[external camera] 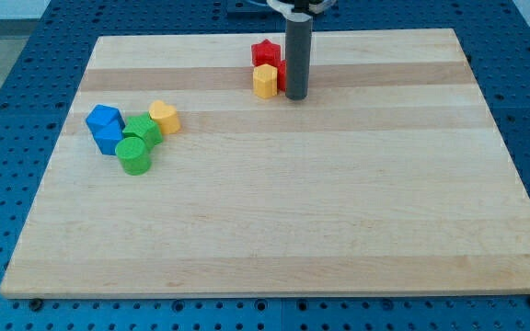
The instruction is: Push the red circle close to the red star
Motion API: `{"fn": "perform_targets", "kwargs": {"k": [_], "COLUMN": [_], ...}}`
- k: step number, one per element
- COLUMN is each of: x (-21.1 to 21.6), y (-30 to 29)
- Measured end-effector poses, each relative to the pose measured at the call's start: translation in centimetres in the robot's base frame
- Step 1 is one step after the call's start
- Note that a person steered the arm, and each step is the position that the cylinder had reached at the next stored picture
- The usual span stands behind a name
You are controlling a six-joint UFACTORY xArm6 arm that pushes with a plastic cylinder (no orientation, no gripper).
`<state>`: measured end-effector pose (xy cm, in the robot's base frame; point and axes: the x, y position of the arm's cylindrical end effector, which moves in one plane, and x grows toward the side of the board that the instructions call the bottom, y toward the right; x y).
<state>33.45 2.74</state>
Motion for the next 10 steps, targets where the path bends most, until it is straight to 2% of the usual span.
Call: {"fn": "perform_targets", "kwargs": {"k": [8, 10], "x": [-2.4, -1.1], "y": [-0.8, 3.3]}}
